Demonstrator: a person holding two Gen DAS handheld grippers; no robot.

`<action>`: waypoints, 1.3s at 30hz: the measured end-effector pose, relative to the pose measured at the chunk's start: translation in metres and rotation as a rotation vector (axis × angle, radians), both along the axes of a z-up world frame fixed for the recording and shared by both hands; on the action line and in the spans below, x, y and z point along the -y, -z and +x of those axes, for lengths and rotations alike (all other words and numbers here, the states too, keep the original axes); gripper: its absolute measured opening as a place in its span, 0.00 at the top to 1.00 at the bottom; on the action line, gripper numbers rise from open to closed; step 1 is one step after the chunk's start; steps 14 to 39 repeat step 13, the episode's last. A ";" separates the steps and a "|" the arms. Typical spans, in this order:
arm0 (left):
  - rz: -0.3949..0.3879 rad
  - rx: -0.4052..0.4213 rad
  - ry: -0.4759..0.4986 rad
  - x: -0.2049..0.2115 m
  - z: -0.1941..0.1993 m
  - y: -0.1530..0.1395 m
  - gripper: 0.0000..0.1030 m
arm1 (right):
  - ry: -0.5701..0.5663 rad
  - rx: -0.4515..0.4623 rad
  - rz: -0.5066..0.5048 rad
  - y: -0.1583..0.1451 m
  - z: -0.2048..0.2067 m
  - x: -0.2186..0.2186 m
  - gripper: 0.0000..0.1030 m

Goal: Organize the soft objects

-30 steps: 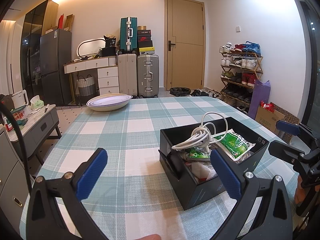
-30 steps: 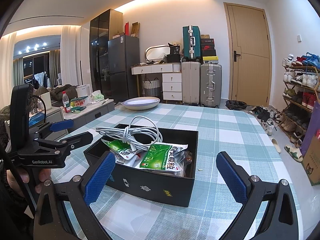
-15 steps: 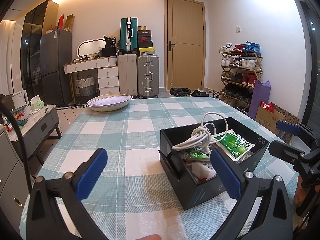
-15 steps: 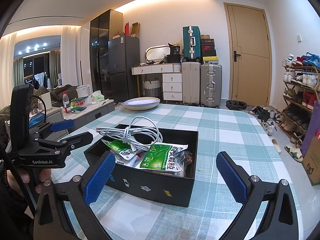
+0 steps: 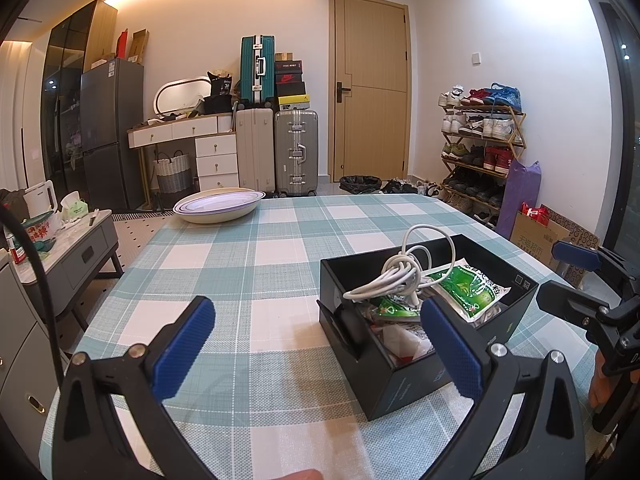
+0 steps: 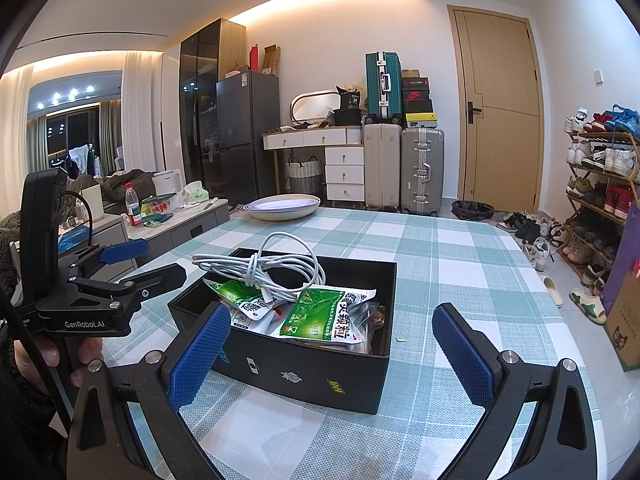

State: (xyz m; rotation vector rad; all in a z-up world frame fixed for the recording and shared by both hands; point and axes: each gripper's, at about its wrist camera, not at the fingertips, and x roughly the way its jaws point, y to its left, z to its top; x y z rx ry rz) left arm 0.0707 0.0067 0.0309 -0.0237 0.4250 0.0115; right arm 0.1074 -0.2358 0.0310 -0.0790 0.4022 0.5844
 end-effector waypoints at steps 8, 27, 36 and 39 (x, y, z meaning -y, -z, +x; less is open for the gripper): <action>0.000 0.000 0.000 0.000 0.000 0.000 0.00 | 0.000 0.000 0.001 0.000 0.000 0.001 0.00; -0.001 0.001 0.004 -0.001 0.000 -0.001 0.00 | 0.000 -0.001 0.001 0.000 0.000 0.000 0.00; -0.001 0.001 0.004 -0.001 0.000 -0.001 0.00 | 0.000 -0.001 0.001 0.000 0.000 0.000 0.00; -0.001 0.001 0.004 -0.001 0.000 -0.001 0.00 | 0.000 -0.001 0.001 0.000 0.000 0.000 0.00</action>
